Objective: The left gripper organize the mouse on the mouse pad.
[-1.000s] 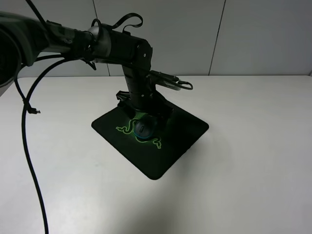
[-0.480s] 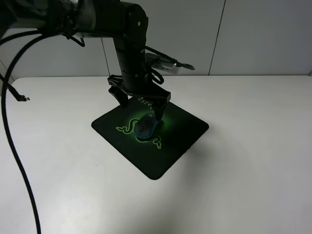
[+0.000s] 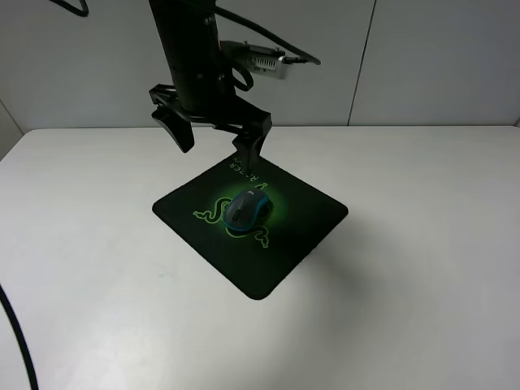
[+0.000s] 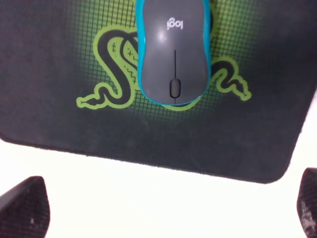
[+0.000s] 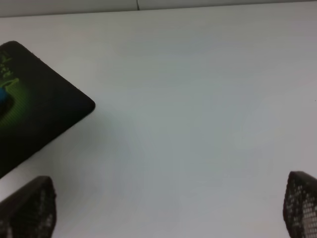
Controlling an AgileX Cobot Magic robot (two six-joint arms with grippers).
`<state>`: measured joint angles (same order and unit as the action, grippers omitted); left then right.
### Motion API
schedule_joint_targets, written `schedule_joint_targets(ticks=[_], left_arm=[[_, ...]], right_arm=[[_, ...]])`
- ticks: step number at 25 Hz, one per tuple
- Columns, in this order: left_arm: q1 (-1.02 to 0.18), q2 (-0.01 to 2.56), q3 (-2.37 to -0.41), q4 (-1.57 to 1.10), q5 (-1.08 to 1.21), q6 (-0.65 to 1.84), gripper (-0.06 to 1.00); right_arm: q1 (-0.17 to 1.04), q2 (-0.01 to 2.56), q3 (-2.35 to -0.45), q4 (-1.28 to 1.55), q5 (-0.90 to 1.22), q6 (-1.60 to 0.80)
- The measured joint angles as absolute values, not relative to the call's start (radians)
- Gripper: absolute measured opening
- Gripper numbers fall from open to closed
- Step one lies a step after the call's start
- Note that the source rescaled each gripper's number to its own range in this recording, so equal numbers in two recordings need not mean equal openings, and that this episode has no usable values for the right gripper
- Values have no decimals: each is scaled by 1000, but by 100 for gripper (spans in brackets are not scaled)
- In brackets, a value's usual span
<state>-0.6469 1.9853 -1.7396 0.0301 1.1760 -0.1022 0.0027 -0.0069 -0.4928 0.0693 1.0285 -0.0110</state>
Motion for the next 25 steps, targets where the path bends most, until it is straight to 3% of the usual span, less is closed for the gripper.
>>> schedule_joint_targets(ticks=[7,25], left_arm=[[-647,1809,-1627,30,1176,-101,100],[-647,1018,-1027,-16,1180,-63,100]], right_arm=[[3,-7,-493,69,1028,-11],[3,-7,-493,69,1028,-11]])
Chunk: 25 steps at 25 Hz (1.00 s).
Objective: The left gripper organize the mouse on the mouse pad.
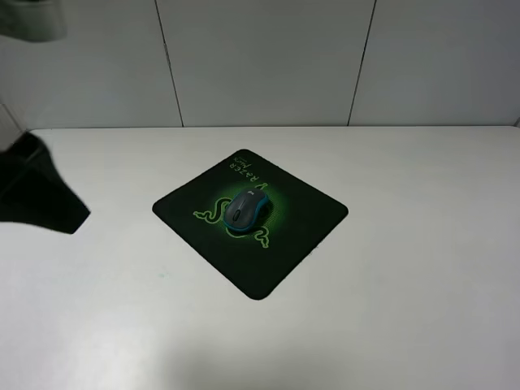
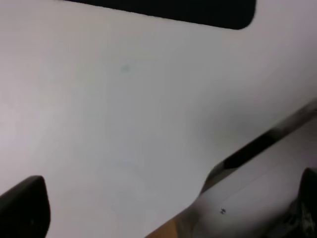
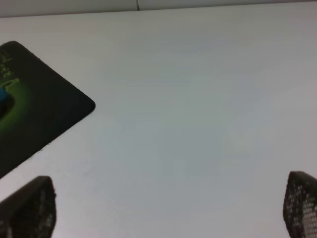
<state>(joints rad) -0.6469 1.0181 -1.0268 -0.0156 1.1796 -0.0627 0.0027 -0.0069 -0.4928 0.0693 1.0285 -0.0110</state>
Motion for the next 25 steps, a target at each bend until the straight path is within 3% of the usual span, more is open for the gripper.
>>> schedule_joint_targets(ticks=[10,25], left_arm=[[-609,585,-791,-29,1181,-65,100],[-156,118,-494,14,1077,-34,100]], right_arm=[[3,-7,-493,69,1028,-11],[3,-7,-493,69,1028,-11]])
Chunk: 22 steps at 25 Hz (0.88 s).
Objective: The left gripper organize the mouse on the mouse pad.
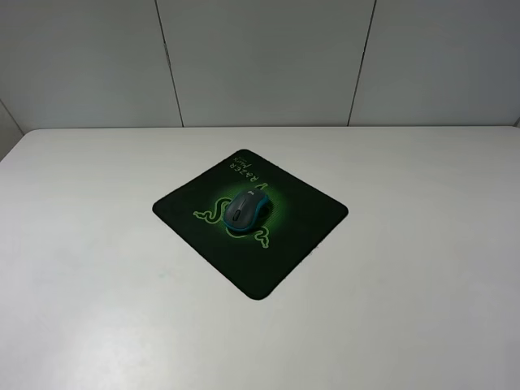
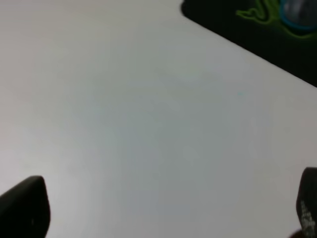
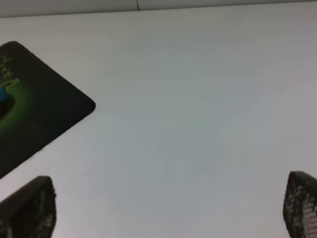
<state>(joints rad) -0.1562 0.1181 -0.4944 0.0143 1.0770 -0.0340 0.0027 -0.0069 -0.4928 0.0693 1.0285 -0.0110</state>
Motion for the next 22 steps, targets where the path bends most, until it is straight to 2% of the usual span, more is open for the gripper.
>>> schedule_joint_targets(ticks=[7,22], left_arm=[[-20,0,-491,-15,1062,50,100],[-1,-6,-491,-30,1062,80,100]], right_arm=[[3,-7,-493,69,1028,-11],[3,-7,-493,69,1028,-8]])
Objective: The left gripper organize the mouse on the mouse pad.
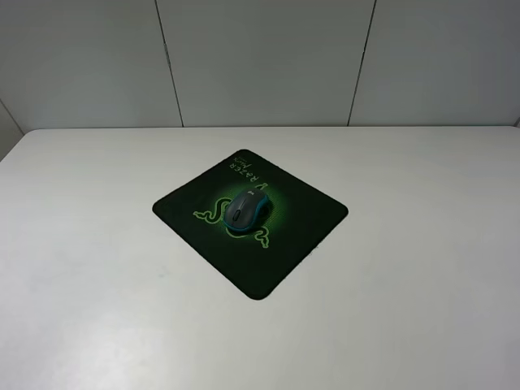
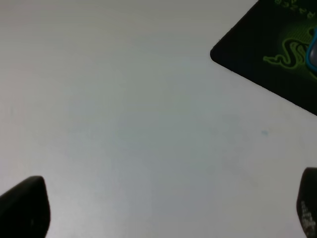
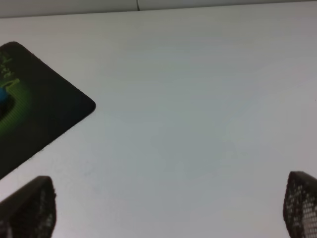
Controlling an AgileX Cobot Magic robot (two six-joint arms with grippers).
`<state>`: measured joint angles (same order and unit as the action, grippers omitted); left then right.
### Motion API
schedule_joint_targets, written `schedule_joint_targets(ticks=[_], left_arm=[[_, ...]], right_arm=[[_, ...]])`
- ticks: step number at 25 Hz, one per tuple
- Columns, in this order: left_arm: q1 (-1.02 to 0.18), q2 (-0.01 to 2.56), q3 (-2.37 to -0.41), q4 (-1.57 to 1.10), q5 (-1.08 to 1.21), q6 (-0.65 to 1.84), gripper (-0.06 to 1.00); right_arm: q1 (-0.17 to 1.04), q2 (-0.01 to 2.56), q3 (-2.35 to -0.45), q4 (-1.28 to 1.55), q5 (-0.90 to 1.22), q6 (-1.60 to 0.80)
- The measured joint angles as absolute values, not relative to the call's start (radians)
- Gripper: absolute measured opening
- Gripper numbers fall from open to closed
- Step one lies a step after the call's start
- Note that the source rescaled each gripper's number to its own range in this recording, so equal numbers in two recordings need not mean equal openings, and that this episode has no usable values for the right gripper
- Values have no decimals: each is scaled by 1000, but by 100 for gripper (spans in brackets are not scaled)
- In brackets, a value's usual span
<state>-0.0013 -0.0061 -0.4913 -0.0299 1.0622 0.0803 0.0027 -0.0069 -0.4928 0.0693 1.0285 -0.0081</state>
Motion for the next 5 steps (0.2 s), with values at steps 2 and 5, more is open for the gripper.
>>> schedule_joint_targets(ticks=[2,5], left_arm=[[-1,-6,-491,-30,1062,80,100],[-1,-6,-491,-30,1062,80,100]], right_arm=[[3,-7,-493,69,1028,-8],[3,-7,-493,69,1028,-8]])
